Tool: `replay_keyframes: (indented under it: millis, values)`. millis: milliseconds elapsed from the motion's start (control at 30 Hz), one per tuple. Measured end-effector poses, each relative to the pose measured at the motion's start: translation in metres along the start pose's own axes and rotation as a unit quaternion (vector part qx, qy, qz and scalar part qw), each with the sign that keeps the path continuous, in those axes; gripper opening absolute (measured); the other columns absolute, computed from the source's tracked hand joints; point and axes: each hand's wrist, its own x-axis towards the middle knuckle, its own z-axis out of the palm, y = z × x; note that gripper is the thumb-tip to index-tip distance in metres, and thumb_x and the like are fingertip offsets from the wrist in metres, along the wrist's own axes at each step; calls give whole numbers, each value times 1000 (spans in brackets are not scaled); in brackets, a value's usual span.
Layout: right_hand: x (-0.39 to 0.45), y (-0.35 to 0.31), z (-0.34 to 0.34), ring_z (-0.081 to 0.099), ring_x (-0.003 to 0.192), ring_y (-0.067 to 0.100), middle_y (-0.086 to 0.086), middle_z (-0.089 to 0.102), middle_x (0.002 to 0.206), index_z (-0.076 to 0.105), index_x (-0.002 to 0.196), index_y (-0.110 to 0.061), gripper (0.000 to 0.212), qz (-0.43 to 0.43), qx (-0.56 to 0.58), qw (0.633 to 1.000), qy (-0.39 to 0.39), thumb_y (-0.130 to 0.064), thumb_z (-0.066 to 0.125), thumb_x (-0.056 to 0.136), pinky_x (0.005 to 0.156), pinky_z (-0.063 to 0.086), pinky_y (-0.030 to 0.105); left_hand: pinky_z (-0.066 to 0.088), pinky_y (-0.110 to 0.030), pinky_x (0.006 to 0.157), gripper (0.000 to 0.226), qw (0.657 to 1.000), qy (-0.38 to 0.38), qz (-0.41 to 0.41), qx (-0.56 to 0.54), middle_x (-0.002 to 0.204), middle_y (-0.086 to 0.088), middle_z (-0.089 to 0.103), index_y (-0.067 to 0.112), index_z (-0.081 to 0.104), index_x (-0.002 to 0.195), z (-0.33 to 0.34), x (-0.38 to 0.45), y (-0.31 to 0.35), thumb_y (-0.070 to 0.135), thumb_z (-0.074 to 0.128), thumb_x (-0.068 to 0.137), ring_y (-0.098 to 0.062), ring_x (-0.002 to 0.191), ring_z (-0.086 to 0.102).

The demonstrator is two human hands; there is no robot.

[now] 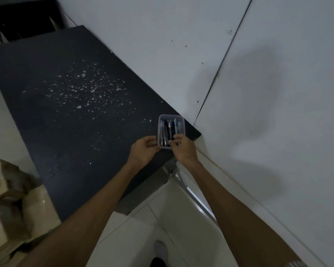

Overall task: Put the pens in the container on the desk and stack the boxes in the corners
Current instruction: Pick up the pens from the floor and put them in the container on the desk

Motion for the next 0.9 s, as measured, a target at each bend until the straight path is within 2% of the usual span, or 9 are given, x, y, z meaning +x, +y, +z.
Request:
replay_keyframes:
  millis: [100,233,333,467,533,633,767,900]
  values:
    - [-48,-1,10,60,112,17,3,61,128,48,136,-18,48,-27,-1,1000,-10,-29,64,92,95,51,35,43,-27,102,61,998,-9,33,45,137,-1,57,18,48,142,-21,-43,-16,23,71,86,-14,121,55]
    - [-120,2,31,49,128,21,5,49,143,38,146,-17,63,-45,-27,998,-27,-38,62,92,103,42,34,35,-28,106,73,991,-21,65,118,151,-2,43,20,34,150,-57,-109,-50,34,69,87,-19,136,43]
    - [-177,6,49,42,135,22,6,40,151,29,151,-16,73,-52,-43,997,-41,-45,60,92,110,38,37,33,-31,111,82,983,-8,84,164,155,-2,36,18,27,153,-82,-162,-80,36,70,86,-20,139,37]
    - [-250,13,77,35,141,23,7,35,154,26,152,-13,76,-68,-51,995,-57,-45,60,92,112,34,37,28,-24,107,82,974,0,123,192,153,-2,37,13,27,152,-109,-232,-121,34,71,86,-19,138,37]
    - [-293,14,91,33,142,24,9,33,156,23,153,-11,78,-77,-74,992,-65,-46,58,93,113,32,37,31,-26,109,81,974,3,124,190,152,-1,39,16,28,151,-123,-269,-146,37,70,85,-19,137,39]
    - [-325,18,104,26,146,25,10,26,159,17,155,-10,81,-67,-104,989,-83,-50,53,94,116,26,38,29,-39,117,88,974,12,90,208,159,-3,29,18,21,154,-130,-295,-172,49,65,86,-20,144,30]
    - [-386,19,123,8,151,27,11,16,162,11,156,-11,84,-81,-143,979,-116,-55,48,95,120,17,43,22,-35,119,87,969,24,85,230,161,-4,24,16,20,155,-147,-351,-204,54,61,87,-19,147,24]
    - [-426,24,137,5,151,28,12,14,162,11,156,-10,83,-105,-180,969,-135,-54,47,95,121,15,48,18,-36,120,89,967,31,62,245,162,-7,18,17,18,155,-157,-394,-234,57,59,87,-20,148,19]
